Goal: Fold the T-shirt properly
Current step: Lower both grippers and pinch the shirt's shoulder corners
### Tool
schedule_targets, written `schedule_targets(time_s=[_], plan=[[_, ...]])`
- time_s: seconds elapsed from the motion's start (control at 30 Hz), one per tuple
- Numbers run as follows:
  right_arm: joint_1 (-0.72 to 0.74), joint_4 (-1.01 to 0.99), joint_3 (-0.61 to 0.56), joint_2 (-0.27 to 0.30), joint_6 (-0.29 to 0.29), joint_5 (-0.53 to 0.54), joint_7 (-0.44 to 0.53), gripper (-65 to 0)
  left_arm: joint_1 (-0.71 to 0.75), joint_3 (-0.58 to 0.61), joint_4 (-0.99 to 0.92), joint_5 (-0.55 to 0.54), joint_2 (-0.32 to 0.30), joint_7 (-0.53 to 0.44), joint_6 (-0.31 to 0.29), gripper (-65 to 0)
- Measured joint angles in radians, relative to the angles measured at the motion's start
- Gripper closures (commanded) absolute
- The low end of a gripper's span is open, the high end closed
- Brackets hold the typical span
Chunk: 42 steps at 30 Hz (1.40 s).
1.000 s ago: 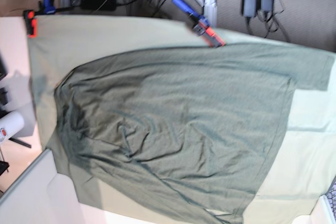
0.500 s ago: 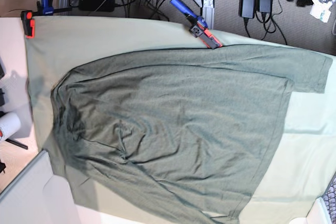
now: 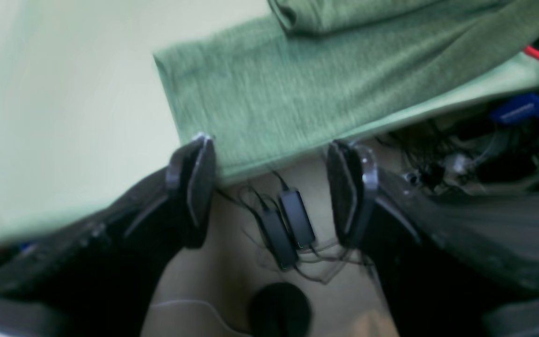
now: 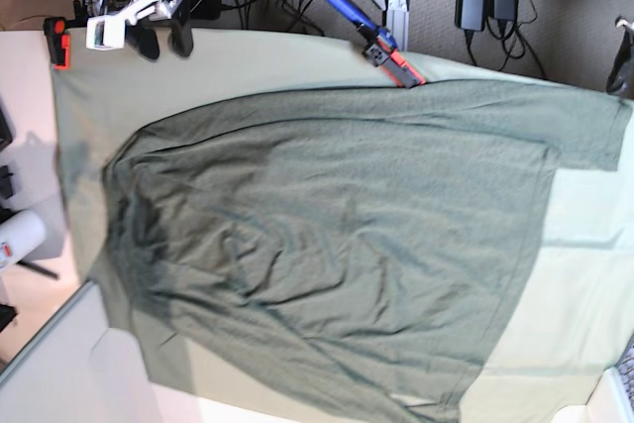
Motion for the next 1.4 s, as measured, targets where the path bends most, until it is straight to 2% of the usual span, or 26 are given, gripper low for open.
schedule_targets(time_s=[0.13,0.27,0.43,0.5,0.63,0.77,0.87,1.4], plan=[[0.111,-0.037,0.000,-0.016,0.001,0.001,-0.004,-32.1,-0.060,0.001,-0.003,-0.001,-0.031,0.000,0.018,-40.9],[0.199,-0.108,0.000,-0.062,0.001,0.000,-0.029,-32.1,-0.141,0.004,-0.065,-0.013,-0.047,-0.009,0.023,-40.9],[0.254,-0.202,0.000,-0.100,-0.003,-0.008,-0.034,-32.1,-0.265,0.005,-0.293,-0.022,-0.047,0.002,0.027,-40.9],[0.256,-0.204,0.000,-0.105,-0.003,-0.008,-0.034,-32.1,-0.323,0.004,-0.389,-0.060,-0.046,0.023,0.032,-40.9],[0.257,-0.204,0.000,-0.105,-0.003,-0.008,-0.032,-32.1,-0.390,0.033,-0.531,-0.149,-0.048,0.050,-0.020,-40.9],[0.256,-0.204,0.000,-0.105,-0.003,-0.008,-0.033,-32.1,-0.455,0.104,-0.628,-0.165,-0.043,0.090,-0.053,-40.9],[0.257,-0.204,0.000,-0.105,-0.003,-0.008,-0.033,-32.1,-0.484,0.153,-0.644,-0.224,-0.047,0.124,-0.092,-40.9],[0.265,-0.204,0.000,-0.105,-0.003,-0.008,-0.034,-32.1,-0.481,0.236,-0.638,-0.172,-0.051,0.126,-0.120,-40.9]])
